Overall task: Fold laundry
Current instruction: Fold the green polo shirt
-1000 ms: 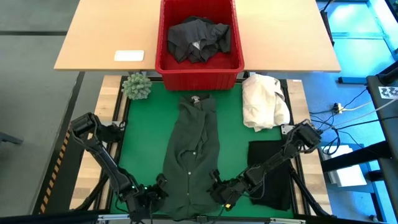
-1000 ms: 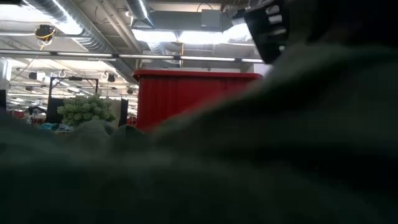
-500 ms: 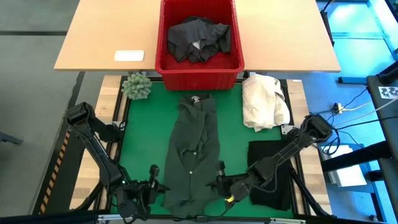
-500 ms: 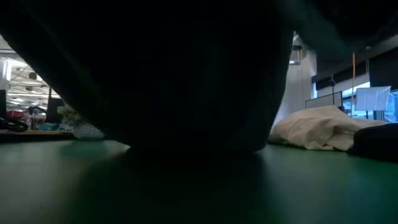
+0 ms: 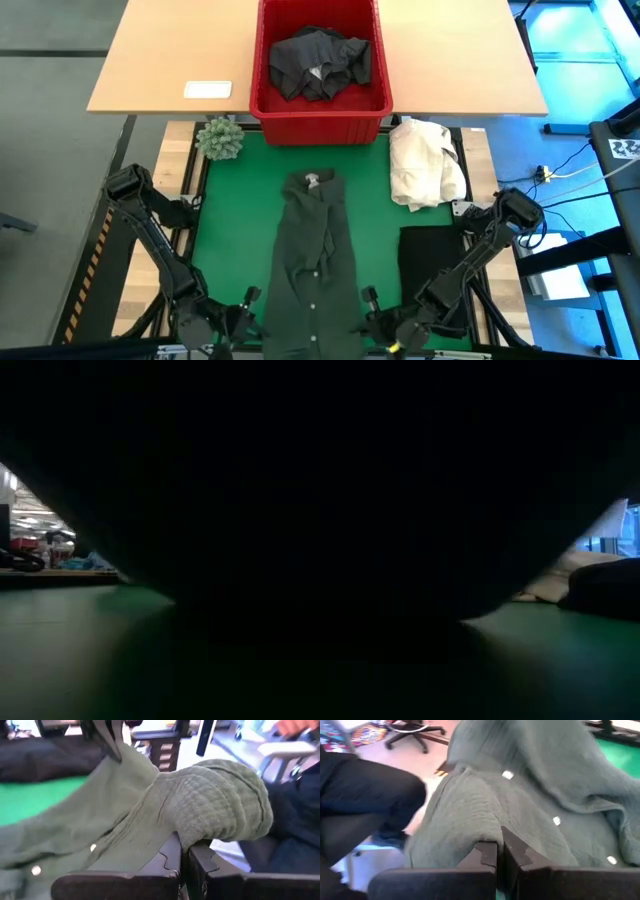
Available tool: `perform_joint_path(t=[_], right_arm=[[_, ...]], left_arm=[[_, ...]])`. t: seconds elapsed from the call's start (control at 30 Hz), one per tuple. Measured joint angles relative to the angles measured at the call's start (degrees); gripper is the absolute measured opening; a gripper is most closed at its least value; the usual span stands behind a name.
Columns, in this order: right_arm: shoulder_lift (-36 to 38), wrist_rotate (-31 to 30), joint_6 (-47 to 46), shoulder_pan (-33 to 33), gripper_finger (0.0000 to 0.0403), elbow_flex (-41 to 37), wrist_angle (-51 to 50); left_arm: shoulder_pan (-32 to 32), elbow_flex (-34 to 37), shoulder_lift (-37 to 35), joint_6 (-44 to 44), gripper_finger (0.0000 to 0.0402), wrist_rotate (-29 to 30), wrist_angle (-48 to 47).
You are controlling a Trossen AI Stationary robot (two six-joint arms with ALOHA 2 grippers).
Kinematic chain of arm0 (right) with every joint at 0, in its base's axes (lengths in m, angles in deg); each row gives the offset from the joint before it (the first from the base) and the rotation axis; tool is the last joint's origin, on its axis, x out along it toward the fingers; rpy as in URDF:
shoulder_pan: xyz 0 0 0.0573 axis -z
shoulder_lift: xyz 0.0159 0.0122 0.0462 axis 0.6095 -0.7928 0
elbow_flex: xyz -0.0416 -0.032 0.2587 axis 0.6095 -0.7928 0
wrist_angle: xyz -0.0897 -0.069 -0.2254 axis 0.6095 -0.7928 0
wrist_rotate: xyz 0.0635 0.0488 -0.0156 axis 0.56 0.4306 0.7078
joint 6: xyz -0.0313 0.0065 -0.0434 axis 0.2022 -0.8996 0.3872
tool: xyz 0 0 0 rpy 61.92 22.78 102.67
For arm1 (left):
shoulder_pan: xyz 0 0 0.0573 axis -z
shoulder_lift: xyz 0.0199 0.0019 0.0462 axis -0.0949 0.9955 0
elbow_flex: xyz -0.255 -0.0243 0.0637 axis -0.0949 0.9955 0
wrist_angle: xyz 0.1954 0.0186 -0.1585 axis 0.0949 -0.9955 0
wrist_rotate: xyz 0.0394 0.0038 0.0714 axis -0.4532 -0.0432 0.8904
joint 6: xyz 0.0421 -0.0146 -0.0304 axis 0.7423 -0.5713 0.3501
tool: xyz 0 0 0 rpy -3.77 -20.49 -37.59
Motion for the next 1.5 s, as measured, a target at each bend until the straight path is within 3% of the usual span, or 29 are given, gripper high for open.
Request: perform_joint_path(t=[0.2,0.5,0.8,1.0,1.23,1.5], right_arm=[[0.05,-0.78,0.80,-0.45,0.0000,0.00,1.12],[3.58,-9.35,5.24,3.70,0.0000,-0.29,-5.06],[11.94,-9.67,6.44,7.62,0.0000,-13.25,6.10],[19.59,-10.01,6.03,12.47,0.0000,-26.67,20.59],[21.60,-8.29,2.42,26.92,0.0000,-34.77,26.63],[18.50,-0.87,-0.28,41.96,0.0000,-35.08,26.83]], left_arm=[[-0.60,0.00,-0.02,1.56,0.0000,-0.51,3.59],[-4.33,0.00,-0.77,0.80,0.0000,7.83,-6.34],[-11.19,1.63,-5.90,-0.01,0.0000,6.93,-15.98],[-16.98,11.47,-16.28,-1.87,0.0000,10.16,-16.74],[-28.77,24.65,-24.43,-7.33,0.0000,8.83,-14.81],[-43.23,35.82,-24.76,1.65,0.0000,-0.40,7.41]])
